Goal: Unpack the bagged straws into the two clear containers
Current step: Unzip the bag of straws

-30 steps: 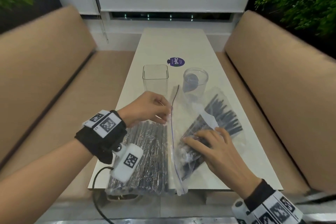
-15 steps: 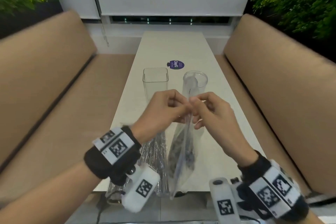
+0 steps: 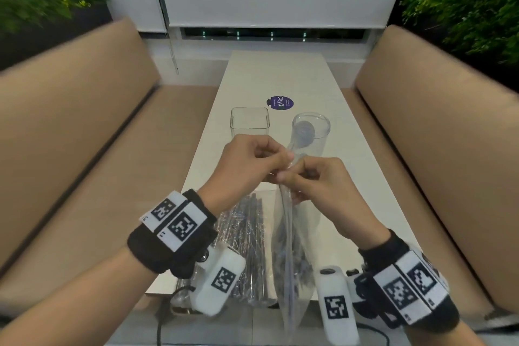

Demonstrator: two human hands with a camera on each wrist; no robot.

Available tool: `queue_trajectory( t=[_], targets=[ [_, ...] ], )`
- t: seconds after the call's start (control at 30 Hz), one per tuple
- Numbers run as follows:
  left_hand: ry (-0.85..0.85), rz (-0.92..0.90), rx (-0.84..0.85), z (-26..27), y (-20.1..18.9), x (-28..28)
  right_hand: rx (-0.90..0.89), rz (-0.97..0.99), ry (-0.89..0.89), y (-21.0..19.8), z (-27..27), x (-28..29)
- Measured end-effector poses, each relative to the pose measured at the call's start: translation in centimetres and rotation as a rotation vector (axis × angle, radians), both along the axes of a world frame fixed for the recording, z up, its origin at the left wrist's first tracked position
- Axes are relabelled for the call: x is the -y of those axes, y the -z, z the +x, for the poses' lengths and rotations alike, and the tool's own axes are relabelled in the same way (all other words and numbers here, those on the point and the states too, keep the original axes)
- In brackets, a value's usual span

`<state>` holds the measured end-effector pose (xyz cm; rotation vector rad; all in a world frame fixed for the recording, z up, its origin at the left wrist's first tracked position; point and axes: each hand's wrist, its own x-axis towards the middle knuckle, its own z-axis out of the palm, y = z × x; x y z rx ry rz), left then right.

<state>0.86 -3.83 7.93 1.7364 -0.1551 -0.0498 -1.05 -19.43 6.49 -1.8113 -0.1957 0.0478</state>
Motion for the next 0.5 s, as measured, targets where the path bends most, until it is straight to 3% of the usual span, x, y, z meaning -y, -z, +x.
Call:
queue_trajectory(
  t=[0.13, 0.27, 0.4, 0.5],
  targets=[
    [-0.018, -0.099, -0.043, 0.0, -0.4, -0.5, -0.059, 0.101, -0.039, -0.3, -0.1, -0.2],
    [-0.075, 0.002, 0.042, -0.3, -0.3, -0.1, -0.056, 0.106, -0.024, -0.5, -0.3, -1.1],
    [-0.105, 0.468, 0.399, -1.2, -0.2, 0.8, 0.312, -0.334, 0.143, -0.9, -0.5, -1.7],
    [-0.085, 0.612, 0.532, -1.6, -0.3, 0.7, 0.449, -0.546, 0.19, -1.1, -0.5, -1.8]
  ],
)
